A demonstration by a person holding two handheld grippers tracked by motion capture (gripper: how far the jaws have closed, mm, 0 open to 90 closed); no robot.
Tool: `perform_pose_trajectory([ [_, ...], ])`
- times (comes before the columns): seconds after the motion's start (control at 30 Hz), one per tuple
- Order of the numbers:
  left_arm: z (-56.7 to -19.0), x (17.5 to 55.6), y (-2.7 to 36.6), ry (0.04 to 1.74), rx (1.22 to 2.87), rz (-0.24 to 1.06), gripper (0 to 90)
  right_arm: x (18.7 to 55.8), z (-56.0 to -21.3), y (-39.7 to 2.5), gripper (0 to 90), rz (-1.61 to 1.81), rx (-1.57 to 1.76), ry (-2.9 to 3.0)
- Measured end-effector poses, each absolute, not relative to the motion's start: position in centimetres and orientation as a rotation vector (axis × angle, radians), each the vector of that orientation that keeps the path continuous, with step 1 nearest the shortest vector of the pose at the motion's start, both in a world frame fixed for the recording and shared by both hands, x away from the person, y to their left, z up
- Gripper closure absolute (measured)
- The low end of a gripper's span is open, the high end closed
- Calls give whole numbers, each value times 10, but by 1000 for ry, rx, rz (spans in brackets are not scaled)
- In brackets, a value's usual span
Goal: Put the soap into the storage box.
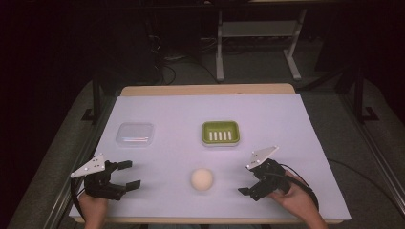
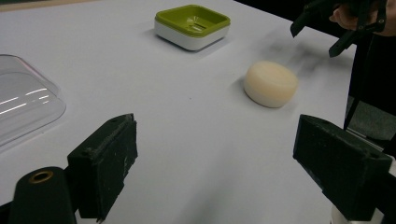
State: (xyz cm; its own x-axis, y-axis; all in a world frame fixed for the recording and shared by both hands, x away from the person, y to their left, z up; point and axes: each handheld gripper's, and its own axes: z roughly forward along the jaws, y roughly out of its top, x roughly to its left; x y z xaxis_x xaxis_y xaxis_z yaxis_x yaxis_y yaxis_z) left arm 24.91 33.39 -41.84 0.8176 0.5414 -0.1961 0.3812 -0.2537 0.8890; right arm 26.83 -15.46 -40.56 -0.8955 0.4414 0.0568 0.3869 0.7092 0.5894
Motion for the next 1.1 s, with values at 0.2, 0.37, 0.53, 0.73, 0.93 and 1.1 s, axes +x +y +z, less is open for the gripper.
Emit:
perform_pose_trajectory([
  [0.2, -419, 249, 333, 692, 1877, 172, 131, 273, -405, -144, 182, 936, 645, 2835],
  [0.37, -419, 249, 333, 696, 1877, 176, 130, 276, -400, -137, 188, 950, 609, 2844],
  [0.53, -419, 249, 333, 695, 1876, 176, 130, 278, -398, -131, 179, 947, 608, 2857],
  [0.73, -419, 249, 333, 698, 1875, 177, 131, 282, -396, -122, 172, 939, 568, 2867],
  [0.93, -418, 248, 334, 703, 1867, 179, 130, 285, -392, -115, 166, 956, 542, 2866],
  [1.1, -418, 248, 335, 703, 1872, 184, 130, 288, -388, -109, 165, 956, 525, 2859],
])
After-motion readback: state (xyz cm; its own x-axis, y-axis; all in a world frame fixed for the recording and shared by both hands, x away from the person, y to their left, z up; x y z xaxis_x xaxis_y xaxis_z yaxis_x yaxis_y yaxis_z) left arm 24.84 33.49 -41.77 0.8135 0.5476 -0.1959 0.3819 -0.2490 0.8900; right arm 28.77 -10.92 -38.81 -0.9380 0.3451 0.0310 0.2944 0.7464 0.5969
